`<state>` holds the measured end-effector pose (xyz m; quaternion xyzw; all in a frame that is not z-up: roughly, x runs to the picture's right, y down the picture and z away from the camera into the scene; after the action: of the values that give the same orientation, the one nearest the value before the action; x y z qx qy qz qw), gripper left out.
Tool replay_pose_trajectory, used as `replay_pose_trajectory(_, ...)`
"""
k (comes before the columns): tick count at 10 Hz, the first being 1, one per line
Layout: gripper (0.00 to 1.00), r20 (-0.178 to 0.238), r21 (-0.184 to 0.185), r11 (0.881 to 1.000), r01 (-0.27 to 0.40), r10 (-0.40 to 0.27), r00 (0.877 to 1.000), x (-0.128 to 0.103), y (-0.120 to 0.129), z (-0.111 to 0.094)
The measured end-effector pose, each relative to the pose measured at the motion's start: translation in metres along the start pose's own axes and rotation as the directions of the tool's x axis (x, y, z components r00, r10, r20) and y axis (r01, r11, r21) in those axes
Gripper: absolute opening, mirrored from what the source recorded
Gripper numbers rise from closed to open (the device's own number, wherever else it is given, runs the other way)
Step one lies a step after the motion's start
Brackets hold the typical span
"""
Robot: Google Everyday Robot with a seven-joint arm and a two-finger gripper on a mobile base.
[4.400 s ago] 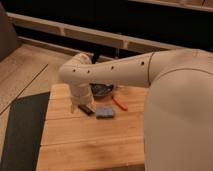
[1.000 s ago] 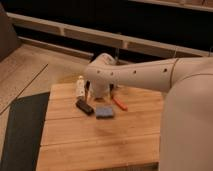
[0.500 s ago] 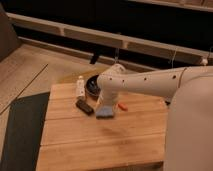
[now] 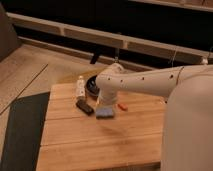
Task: Wipe the white sponge on the table
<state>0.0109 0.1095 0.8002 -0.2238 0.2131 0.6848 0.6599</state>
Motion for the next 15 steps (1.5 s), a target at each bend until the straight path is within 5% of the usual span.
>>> replay_pose_trajectory(7, 0.65, -0.023, 0.067, 0.997, 0.030, -0.028, 0.999, -0.020, -0.039, 0.040)
replay_pose_trajectory(15, 0.65, -0.045, -0.009, 0.997, 0.076, -0.076, 0.996, -0.031, -0.033, 0.067)
